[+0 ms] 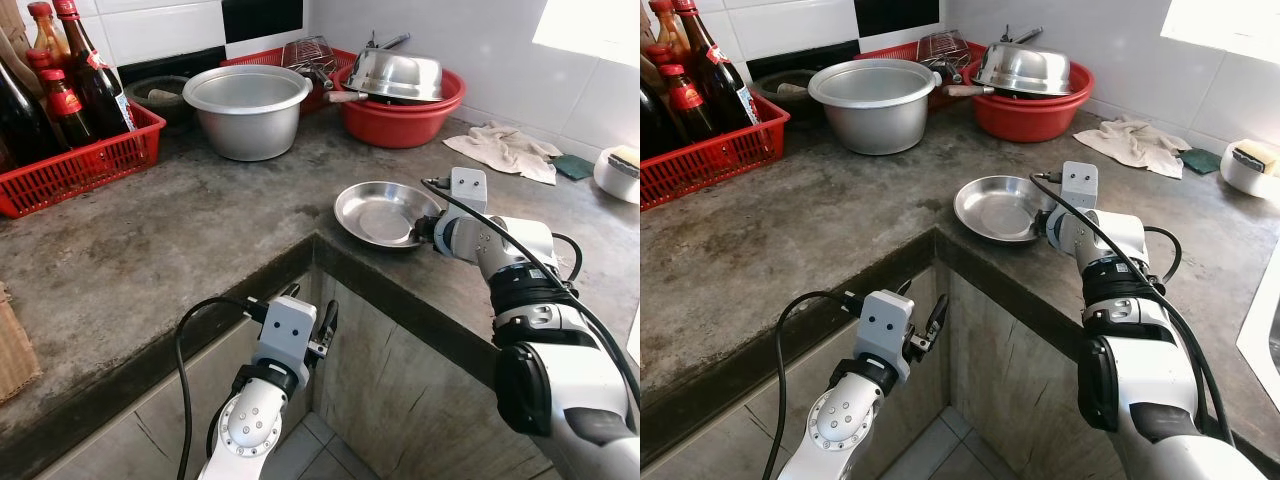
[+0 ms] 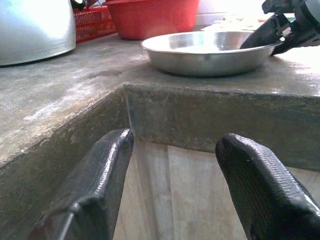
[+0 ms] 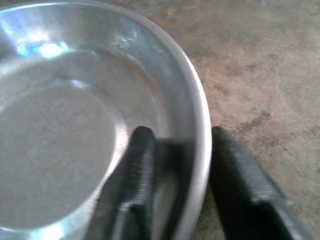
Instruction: Kitchen organization
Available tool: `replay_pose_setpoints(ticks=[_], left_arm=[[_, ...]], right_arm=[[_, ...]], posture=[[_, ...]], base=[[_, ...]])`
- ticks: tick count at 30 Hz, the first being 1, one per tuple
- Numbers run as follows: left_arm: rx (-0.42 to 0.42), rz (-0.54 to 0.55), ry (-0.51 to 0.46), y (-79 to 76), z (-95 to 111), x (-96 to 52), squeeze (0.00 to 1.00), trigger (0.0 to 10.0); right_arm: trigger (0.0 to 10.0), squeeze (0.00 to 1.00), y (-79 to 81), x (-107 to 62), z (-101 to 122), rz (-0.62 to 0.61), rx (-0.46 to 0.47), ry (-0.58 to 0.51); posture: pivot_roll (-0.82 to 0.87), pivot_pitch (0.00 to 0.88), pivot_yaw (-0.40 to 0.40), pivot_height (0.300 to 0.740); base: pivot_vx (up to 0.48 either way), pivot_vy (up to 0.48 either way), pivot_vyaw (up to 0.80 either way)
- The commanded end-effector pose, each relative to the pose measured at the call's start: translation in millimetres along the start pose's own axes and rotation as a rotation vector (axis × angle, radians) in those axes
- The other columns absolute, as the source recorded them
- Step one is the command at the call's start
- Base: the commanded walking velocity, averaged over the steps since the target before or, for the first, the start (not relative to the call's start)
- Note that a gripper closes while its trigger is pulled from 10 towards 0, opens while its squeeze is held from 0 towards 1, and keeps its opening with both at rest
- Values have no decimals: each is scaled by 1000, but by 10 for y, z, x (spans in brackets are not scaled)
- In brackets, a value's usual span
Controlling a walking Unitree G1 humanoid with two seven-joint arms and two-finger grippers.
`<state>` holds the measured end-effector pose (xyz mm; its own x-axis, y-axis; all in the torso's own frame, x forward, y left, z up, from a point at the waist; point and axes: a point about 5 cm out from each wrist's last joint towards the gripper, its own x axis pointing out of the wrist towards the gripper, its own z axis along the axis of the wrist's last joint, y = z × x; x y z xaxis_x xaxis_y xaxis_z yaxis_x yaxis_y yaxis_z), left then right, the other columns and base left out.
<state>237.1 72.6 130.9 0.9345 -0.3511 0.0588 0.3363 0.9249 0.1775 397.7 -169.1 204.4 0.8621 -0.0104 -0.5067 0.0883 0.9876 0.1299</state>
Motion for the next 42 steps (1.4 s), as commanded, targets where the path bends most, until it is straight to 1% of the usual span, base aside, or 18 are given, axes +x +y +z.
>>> replay_pose_setpoints(ticks=[1, 3, 12, 18, 23, 24, 26, 27, 29, 32, 33, 34, 35, 37, 39, 40, 41, 42], left_arm=[[-2, -2, -20, -15, 57, 12, 0, 10000], [-2, 2, -18, -11, 52, 14, 0, 10000], [-4, 7, -18, -8, 52, 21, 0, 10000], [-5, 11, -17, -4, 46, 24, 0, 10000], [-3, 13, -18, 6, 45, 35, 0, 10000], [-3, 13, -18, 6, 45, 35, 0, 10000], [-3, 15, -19, 10, 46, 42, 0, 10000], [-3, 15, -19, 10, 46, 42, 0, 10000], [-2, 15, -20, 17, 46, 52, 0, 10000], [-1, 14, -21, 20, 45, 58, 0, 10000], [0, 12, -21, 17, 43, 61, 0, 10000], [0, 9, -23, 16, 43, 67, 0, 10000], [0, 8, -24, 16, 45, 71, 0, 10000], [1, 6, -27, 21, 49, 80, 0, 10000], [1, 5, -28, 22, 51, 82, 0, 10000], [2, 4, -30, 26, 55, 91, 0, 10000], [2, 4, -30, 26, 55, 91, 0, 10000], [3, 5, -33, 32, 61, 96, 0, 10000]], right_arm=[[0, 0, 92, 51, -164, 42, 26, 93], [0, 0, 108, 53, -158, 50, 79, 92], [0, 0, 119, 50, -150, 52, 98, 90], [0, 0, 135, 45, -117, 65, 181, 77], [0, 0, 137, 6, -8, 106, 356, 5], [0, 0, 137, 6, -8, 106, 356, 5], [0, 0, 130, -42, 65, 135, 431, -60], [0, 0, 130, -42, 65, 135, 431, -60], [0, 0, 131, -132, 134, 162, 482, -156], [0, 0, 145, -212, 161, 191, 504, -215], [0, 0, 141, -280, 174, 183, 494, -280], [0, 0, 126, -415, 190, 159, 464, -406], [0, 0, 122, -479, 197, 147, 431, -473], [0, 0, 125, -593, 186, 125, 366, -575], [0, 0, 126, -634, 177, 117, 347, -608], [0, 0, 115, -768, 150, 79, 243, -706], [0, 0, 115, -768, 150, 79, 243, -706], [0, 0, 114, -849, 126, 58, 167, -753]], posture=[[184, 47, -98, 740], [186, 48, -99, 740], [185, 47, -101, 740], [182, 46, -100, 740], [184, 39, -97, 740], [184, 39, -97, 740], [182, 36, -97, 740], [182, 36, -97, 740], [178, 31, -89, 740], [177, 30, -87, 740], [175, 25, -80, 740], [175, 23, -77, 740], [174, 21, -75, 740], [173, 19, -71, 740], [173, 19, -71, 740], [170, 14, -68, 740], [170, 14, -68, 740], [168, 11, -65, 740]], base=[[0, 0, 0], [0, 0, 0], [0, 0, 0], [0, 0, 0], [0, 0, 0], [0, 0, 0], [0, 0, 0], [0, 0, 0], [0, 0, 0], [0, 0, 0], [0, 0, 0], [0, 0, 0], [0, 0, 0], [0, 0, 0], [0, 0, 0], [0, 0, 0], [0, 0, 0], [0, 0, 0]])
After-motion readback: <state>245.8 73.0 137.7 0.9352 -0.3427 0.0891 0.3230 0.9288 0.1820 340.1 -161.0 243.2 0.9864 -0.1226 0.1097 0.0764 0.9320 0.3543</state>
